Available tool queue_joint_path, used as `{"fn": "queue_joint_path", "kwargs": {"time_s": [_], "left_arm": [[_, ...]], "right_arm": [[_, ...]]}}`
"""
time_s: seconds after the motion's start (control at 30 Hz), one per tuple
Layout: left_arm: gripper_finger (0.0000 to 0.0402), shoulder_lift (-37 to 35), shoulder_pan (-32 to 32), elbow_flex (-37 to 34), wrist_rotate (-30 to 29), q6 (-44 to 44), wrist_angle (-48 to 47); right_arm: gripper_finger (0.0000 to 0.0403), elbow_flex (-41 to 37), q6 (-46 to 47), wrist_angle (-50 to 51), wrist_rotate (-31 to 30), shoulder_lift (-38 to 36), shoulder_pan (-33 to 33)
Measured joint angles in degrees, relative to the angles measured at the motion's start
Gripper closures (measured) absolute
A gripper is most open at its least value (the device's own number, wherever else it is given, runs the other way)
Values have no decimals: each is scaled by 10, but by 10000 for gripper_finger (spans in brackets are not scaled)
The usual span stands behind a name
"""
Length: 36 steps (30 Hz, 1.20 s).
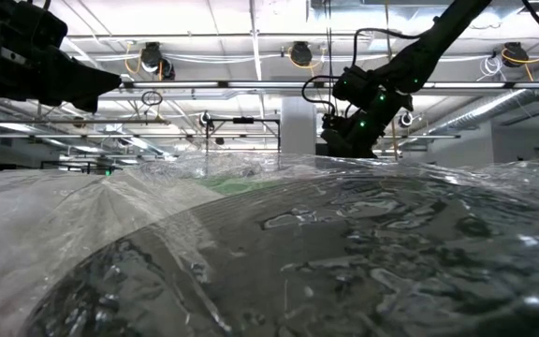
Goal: Pick & Place Travel size toiletries
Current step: Put the nail cutter into the yellow bin
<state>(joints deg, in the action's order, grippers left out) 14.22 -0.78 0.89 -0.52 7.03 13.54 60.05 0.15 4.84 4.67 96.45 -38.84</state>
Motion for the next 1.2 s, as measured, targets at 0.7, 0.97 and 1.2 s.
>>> {"fn": "queue_joint_path", "kwargs": {"time_s": [0.7, 0.97, 1.2], "left_arm": [[396, 0, 0, 0, 0, 0, 0], [396, 0, 0, 0, 0, 0, 0], [396, 0, 0, 0, 0, 0, 0]], "right_arm": [[199, 0, -5, 142, -19, -173, 413], [199, -1, 88, 153, -125, -98, 593], [200, -1, 237, 155, -186, -13, 656]]}}
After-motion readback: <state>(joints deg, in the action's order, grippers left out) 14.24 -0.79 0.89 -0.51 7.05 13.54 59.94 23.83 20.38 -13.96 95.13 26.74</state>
